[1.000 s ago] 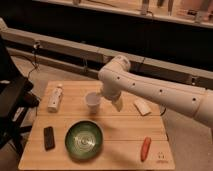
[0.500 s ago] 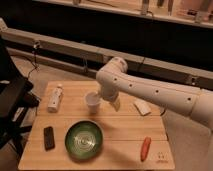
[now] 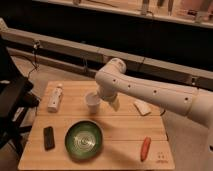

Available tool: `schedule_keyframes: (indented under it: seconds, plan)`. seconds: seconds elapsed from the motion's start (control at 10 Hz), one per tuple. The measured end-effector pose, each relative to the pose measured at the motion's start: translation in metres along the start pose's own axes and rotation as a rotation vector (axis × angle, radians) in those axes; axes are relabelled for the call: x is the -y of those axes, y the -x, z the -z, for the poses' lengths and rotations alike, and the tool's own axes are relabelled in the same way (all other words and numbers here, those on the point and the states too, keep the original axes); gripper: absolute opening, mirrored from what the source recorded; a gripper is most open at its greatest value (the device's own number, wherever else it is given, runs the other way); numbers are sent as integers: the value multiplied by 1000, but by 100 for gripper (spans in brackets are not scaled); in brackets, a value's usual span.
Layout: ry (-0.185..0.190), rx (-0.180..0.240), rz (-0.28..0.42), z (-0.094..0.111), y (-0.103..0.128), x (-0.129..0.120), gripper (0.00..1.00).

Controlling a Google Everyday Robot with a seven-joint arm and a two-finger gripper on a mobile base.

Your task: Pick up the ceramic cup

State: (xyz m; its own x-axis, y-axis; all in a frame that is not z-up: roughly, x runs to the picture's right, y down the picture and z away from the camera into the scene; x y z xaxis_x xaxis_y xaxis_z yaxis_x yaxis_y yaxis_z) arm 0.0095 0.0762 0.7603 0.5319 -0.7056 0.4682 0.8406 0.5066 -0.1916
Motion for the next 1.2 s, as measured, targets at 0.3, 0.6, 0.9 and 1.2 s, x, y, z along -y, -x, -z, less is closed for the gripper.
schedule_keyframes:
  seconds: [0.3, 0.6, 0.9, 1.2]
  plan:
    - [-4, -2, 24, -7, 0, 2, 80]
    - [-6, -5, 29, -12, -1, 2, 80]
    - [-10, -7, 38, -20, -2, 3, 80]
    - [-11, -10, 43, -24, -4, 3, 80]
